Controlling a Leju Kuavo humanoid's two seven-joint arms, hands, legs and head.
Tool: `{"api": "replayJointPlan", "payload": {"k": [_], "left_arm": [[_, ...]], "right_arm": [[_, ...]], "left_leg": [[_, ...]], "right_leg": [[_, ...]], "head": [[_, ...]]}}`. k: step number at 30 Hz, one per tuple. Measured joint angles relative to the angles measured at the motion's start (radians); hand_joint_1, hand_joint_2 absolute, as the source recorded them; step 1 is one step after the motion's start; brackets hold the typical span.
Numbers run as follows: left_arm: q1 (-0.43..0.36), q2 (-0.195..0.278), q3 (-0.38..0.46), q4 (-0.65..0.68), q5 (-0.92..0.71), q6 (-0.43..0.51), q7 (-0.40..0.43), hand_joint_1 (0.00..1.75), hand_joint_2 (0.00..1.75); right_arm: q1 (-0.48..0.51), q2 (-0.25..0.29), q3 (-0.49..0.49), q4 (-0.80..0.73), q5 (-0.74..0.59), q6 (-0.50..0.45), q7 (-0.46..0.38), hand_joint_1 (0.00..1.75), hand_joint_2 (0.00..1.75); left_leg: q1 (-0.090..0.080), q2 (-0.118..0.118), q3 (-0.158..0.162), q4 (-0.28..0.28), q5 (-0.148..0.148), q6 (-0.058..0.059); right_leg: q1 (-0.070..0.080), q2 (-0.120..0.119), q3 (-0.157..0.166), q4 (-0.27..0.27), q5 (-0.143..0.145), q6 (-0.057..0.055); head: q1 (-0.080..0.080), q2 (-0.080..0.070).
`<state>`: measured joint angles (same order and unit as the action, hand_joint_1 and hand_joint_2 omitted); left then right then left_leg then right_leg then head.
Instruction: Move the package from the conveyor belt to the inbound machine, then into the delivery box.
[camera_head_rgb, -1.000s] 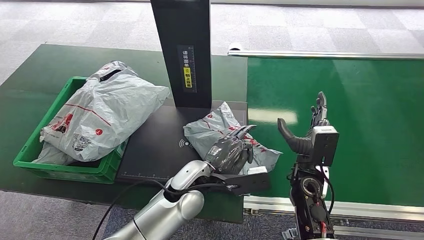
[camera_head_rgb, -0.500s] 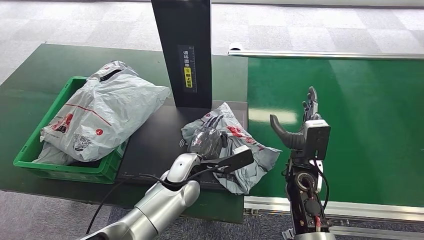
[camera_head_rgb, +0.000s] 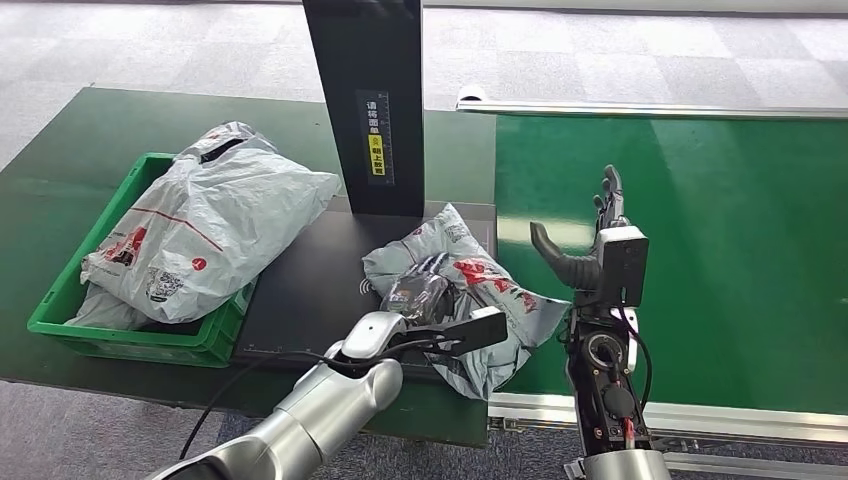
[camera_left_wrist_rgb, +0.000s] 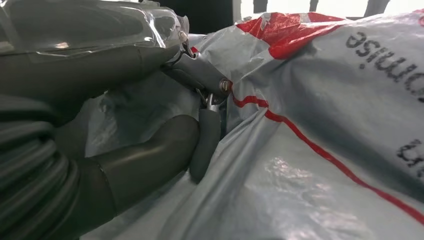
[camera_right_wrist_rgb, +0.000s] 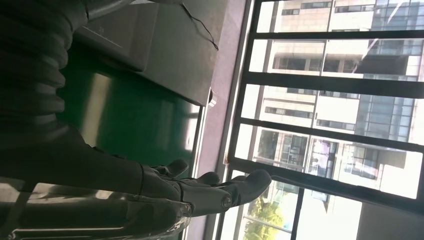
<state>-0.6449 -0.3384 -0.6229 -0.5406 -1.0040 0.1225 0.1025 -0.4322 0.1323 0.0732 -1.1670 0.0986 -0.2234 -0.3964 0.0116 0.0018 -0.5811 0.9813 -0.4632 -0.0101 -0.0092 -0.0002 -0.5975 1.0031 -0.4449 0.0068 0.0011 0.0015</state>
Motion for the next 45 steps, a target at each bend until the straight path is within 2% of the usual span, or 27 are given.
{"api": "replayJointPlan", "payload": {"k": [4, 14, 28, 33, 38, 41, 45], "left_arm": [[-0.007, -0.007, 0.001, 0.009, 0.008, -0.044, -0.032, 1.75, 1.75], [-0.018, -0.014, 0.007, 0.009, 0.014, -0.044, -0.060, 1.75, 1.75], [0.007, -0.014, 0.065, 0.001, 0.067, 0.097, -0.130, 1.75, 1.75], [0.049, -0.010, 0.119, -0.065, 0.152, 0.318, -0.255, 1.75, 1.75], [0.102, 0.003, 0.188, -0.221, 0.282, 0.522, -0.428, 1.75, 1.75], [0.134, 0.008, 0.233, -0.329, 0.312, 0.569, -0.522, 1.75, 1.75], [0.177, 0.002, 0.320, -0.463, 0.308, 0.575, -0.627, 1.75, 1.75]], "right_arm": [[-0.002, 0.001, 0.000, 0.004, 0.003, 0.000, 0.002, 0.00, 1.75], [0.001, 0.002, -0.001, 0.004, 0.013, 0.000, 0.009, 0.00, 1.75], [0.001, 0.007, -0.001, 0.004, 0.029, 0.013, 0.012, 0.00, 1.75], [0.003, 0.011, -0.002, 0.001, 0.037, 0.013, 0.012, 0.00, 1.75], [0.006, 0.012, -0.001, -0.005, 0.035, 0.007, 0.007, 0.00, 1.75], [0.007, 0.012, -0.001, -0.005, 0.030, 0.000, 0.000, 0.00, 1.75], [0.007, 0.012, 0.000, -0.005, 0.022, -0.003, -0.011, 0.00, 1.75]], "left_leg": [[0.000, -0.001, 0.000, 0.000, 0.000, 0.000], [0.000, -0.001, 0.002, 0.000, 0.000, 0.000], [0.000, 0.000, 0.001, 0.000, 0.000, 0.000], [0.000, 0.000, 0.001, 0.000, 0.000, 0.000], [0.000, 0.000, 0.000, 0.000, 0.000, 0.000], [0.000, 0.000, 0.000, 0.000, 0.000, 0.000], [0.000, 0.000, 0.000, 0.000, 0.000, 0.000]], "right_leg": [[0.000, -0.001, 0.001, 0.000, 0.000, 0.000], [0.000, -0.002, 0.002, 0.000, 0.000, 0.000], [0.000, -0.002, 0.001, 0.000, 0.000, 0.000], [0.000, -0.002, 0.001, 0.000, 0.000, 0.000], [0.000, -0.002, 0.000, 0.000, 0.000, 0.000], [0.000, -0.002, 0.000, 0.000, 0.000, 0.000], [0.000, -0.001, 0.000, 0.000, 0.000, 0.000]], "head": [[0.000, 0.000], [0.000, 0.000], [0.000, 0.000], [0.000, 0.000], [0.000, 0.000], [0.000, 0.000], [0.000, 0.000]]}}
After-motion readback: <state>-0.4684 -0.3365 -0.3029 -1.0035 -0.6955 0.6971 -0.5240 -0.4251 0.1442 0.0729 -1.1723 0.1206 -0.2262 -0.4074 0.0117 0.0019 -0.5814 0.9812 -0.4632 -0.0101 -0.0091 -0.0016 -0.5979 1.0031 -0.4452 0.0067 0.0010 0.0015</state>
